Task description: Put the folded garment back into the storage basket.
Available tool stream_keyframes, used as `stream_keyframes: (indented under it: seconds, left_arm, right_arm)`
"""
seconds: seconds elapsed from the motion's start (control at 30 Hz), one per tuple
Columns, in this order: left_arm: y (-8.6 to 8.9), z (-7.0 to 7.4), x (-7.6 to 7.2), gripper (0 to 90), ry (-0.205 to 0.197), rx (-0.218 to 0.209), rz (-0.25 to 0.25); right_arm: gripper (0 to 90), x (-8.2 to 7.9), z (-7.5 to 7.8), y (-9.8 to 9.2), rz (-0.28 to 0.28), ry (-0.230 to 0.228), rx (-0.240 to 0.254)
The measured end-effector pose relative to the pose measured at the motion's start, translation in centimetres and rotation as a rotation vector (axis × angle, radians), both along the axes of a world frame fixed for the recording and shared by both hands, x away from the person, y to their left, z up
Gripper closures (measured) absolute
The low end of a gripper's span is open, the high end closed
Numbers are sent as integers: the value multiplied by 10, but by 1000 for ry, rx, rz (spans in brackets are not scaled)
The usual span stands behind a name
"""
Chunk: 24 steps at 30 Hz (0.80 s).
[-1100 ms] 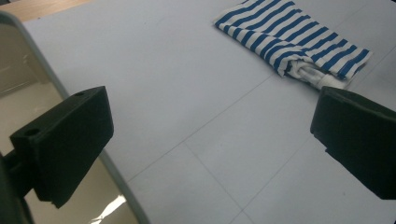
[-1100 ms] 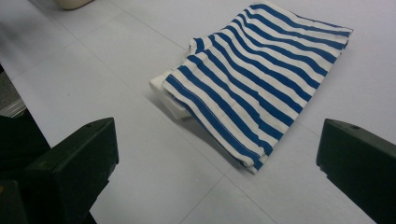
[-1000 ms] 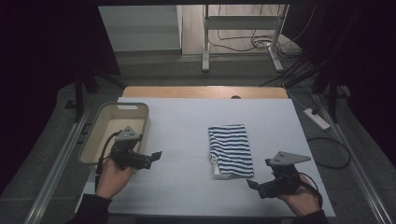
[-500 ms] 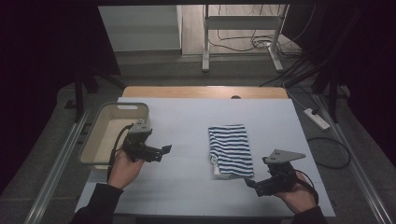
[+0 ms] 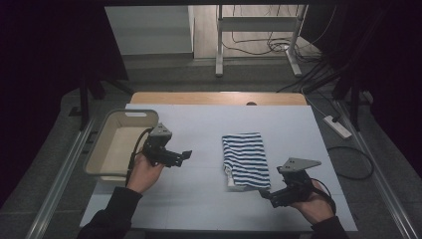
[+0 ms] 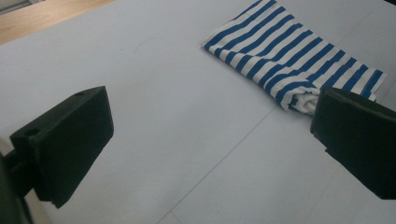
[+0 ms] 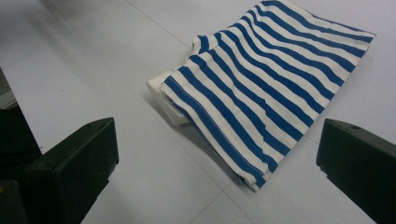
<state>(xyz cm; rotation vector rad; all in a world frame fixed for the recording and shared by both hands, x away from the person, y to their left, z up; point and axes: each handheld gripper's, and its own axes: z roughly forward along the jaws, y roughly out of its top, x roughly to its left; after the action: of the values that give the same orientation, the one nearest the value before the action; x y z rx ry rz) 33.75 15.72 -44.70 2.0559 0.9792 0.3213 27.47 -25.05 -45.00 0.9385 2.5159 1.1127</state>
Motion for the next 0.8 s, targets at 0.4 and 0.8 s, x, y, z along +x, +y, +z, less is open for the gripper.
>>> stream_keyframes:
  seconds: [0.4, 0.8]
  left_arm:
    - [-15, -6, 20, 0, -3, 4, -9]
    - [-36, -11, 37, 0, 22, 8, -41]
  right_arm:
    - [0, 6, -5, 3, 12, 14, -16]
    - [0, 12, -9, 4, 0, 34, -26]
